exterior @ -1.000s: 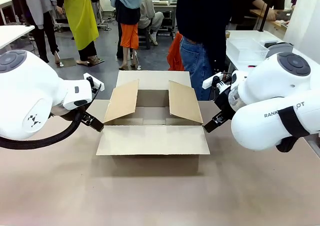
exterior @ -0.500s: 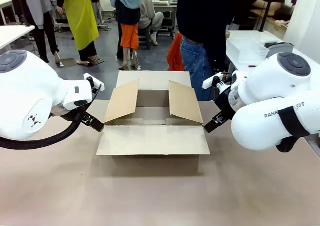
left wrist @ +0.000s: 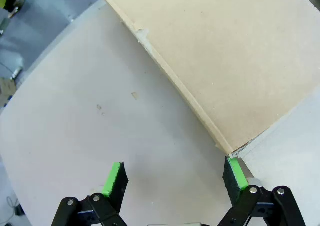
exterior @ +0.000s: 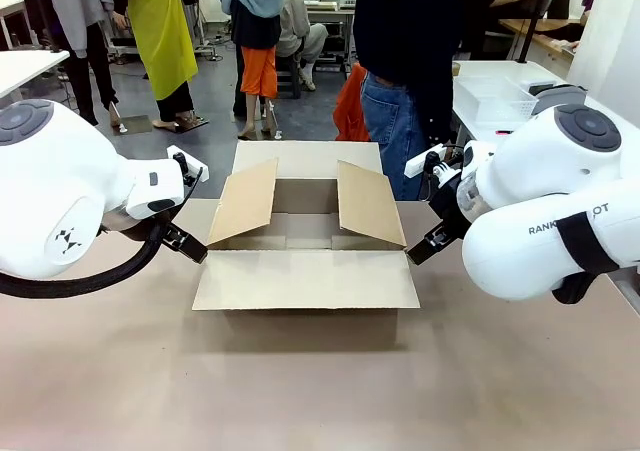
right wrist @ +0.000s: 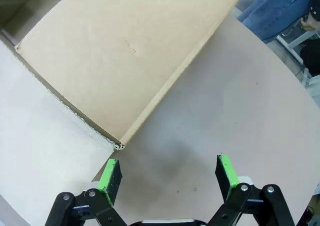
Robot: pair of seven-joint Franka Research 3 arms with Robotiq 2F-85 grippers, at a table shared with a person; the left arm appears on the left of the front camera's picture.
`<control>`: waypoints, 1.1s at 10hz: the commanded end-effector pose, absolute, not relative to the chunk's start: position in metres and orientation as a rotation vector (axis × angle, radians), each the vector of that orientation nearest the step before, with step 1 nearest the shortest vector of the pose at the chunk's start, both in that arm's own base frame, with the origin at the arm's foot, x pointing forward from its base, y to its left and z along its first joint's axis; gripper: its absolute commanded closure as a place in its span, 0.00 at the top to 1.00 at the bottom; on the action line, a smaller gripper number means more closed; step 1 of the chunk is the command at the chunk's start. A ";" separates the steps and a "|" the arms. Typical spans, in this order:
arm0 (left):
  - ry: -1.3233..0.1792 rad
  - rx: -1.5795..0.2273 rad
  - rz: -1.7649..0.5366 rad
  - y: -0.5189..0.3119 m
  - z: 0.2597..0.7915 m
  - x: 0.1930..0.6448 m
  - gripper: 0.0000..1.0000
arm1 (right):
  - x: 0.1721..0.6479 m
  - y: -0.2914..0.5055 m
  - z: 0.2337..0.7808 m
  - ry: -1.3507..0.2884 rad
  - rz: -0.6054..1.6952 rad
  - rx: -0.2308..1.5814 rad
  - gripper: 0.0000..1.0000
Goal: Pack the gift set into the box.
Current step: Place both hands on the side flaps of the Package Box and spread them outward.
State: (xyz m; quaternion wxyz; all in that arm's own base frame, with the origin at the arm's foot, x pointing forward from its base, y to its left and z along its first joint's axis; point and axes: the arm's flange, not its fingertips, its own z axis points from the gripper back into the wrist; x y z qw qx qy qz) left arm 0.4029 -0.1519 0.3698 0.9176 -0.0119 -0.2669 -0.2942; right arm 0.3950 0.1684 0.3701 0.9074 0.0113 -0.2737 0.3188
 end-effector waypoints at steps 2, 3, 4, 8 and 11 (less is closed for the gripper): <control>-0.539 0.007 -0.594 -0.133 0.386 0.392 1.00 | 0.386 0.155 0.385 -0.527 0.680 0.070 1.00; -0.534 -0.006 -0.582 -0.110 0.404 0.377 1.00 | 0.376 0.138 0.401 -0.529 0.653 0.093 1.00; -0.555 -0.027 -0.548 -0.080 0.421 0.360 1.00 | 0.369 0.113 0.415 -0.512 0.579 0.085 1.00; -0.593 -0.783 -0.597 0.036 0.458 0.332 1.00 | 0.336 -0.022 0.477 -0.535 0.045 0.687 1.00; -0.700 -1.312 -0.456 0.154 0.425 0.331 1.00 | 0.293 -0.154 0.479 -0.607 -0.271 1.188 1.00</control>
